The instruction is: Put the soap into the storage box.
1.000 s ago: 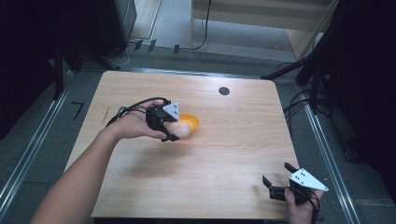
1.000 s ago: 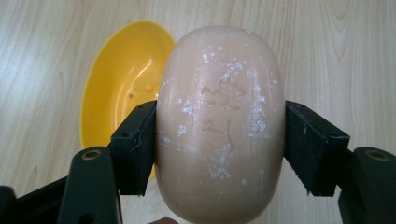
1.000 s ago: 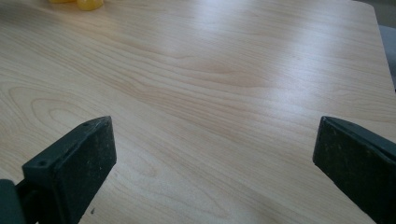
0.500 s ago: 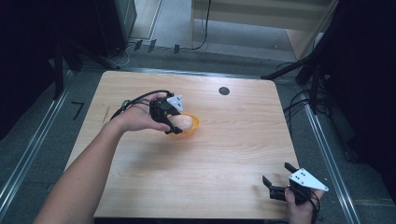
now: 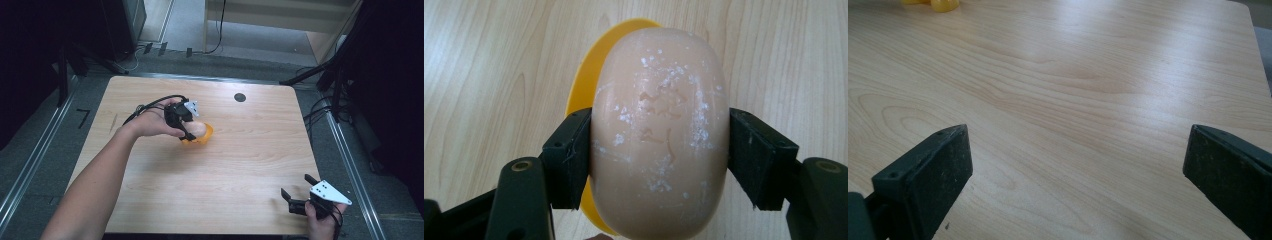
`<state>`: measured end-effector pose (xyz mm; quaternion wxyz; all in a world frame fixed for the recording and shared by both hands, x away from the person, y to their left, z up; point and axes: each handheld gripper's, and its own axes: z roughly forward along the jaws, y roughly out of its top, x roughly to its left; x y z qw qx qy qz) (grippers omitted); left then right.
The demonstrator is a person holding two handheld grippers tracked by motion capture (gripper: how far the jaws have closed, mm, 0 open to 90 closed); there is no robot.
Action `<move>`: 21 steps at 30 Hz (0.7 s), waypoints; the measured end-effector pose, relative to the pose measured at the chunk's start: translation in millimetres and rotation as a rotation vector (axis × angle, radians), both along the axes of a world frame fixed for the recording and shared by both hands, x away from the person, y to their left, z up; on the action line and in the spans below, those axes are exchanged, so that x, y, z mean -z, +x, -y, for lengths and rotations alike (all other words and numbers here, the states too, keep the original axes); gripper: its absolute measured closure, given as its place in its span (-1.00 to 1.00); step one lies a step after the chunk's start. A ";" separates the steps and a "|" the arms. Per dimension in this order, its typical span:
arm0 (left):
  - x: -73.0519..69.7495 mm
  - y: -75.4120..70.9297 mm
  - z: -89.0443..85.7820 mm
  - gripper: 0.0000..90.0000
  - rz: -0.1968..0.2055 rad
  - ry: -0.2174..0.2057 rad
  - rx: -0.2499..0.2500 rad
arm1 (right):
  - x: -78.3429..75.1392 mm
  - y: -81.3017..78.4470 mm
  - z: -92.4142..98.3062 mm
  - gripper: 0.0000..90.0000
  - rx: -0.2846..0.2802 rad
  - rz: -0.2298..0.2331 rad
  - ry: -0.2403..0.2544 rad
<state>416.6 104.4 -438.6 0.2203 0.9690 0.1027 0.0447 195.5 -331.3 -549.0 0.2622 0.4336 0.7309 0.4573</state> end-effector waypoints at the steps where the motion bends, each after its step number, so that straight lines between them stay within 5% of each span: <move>1: 0.0 0.0 0.0 -0.27 0.000 0.000 0.000 | 0.0 0.0 0.0 -1.00 0.000 0.000 0.000; 21: 14.3 9.4 2.0 -0.28 -0.079 0.028 -0.027 | 0.0 0.1 0.0 -1.00 0.001 -0.001 0.000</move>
